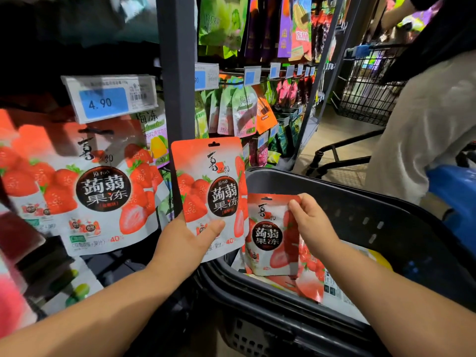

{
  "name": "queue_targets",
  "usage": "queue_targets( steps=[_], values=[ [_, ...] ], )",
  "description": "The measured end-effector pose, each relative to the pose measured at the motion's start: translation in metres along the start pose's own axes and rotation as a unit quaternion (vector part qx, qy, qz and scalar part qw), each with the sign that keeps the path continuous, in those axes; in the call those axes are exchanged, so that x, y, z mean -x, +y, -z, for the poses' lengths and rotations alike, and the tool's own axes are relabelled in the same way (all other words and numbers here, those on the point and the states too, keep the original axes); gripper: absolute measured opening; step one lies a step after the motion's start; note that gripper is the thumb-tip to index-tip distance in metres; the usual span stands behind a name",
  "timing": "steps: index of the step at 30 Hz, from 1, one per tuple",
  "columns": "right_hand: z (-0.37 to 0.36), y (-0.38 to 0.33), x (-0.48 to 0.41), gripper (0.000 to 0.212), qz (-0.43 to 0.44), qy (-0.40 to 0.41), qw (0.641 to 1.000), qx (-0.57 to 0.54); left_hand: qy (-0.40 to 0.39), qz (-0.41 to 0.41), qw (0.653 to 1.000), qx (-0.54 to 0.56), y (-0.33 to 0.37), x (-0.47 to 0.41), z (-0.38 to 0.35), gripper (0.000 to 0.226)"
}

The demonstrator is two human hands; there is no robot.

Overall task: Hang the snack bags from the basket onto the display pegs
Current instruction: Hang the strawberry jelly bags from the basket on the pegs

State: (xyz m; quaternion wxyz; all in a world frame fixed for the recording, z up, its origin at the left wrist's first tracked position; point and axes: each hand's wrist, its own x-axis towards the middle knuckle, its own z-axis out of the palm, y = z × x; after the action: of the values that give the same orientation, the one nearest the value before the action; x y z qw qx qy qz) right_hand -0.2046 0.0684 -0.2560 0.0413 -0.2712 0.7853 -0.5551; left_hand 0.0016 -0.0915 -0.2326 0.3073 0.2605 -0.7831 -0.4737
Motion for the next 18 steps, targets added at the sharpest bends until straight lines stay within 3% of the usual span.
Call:
queue_targets(
  steps=[2,5,11,13,16,18],
  values=[
    [-0.005,0.002,0.003,0.01,-0.013,-0.032,0.999,-0.011,-0.003,0.0,1.0,-0.002,0.0,0.0,0.0,0.014],
    [-0.014,0.003,0.01,0.02,-0.05,-0.094,0.993,-0.056,-0.005,0.002,1.0,-0.004,0.0,0.0,0.001,0.013],
    [-0.022,-0.005,0.013,0.014,-0.062,-0.099,0.99,-0.085,-0.007,0.002,1.0,-0.01,-0.002,-0.001,0.001,0.014],
    [-0.022,-0.007,0.016,0.023,-0.066,-0.129,0.984,-0.105,-0.008,0.003,1.0,-0.012,-0.002,-0.002,0.001,0.014],
    [-0.025,-0.003,0.02,0.04,-0.082,-0.164,0.981,-0.062,-0.013,0.004,1.0,-0.012,-0.002,-0.001,0.001,0.015],
    [-0.025,0.0,0.021,0.034,-0.1,-0.18,0.979,-0.004,-0.014,0.003,1.0,-0.01,-0.001,0.0,0.001,0.015]
  ],
)
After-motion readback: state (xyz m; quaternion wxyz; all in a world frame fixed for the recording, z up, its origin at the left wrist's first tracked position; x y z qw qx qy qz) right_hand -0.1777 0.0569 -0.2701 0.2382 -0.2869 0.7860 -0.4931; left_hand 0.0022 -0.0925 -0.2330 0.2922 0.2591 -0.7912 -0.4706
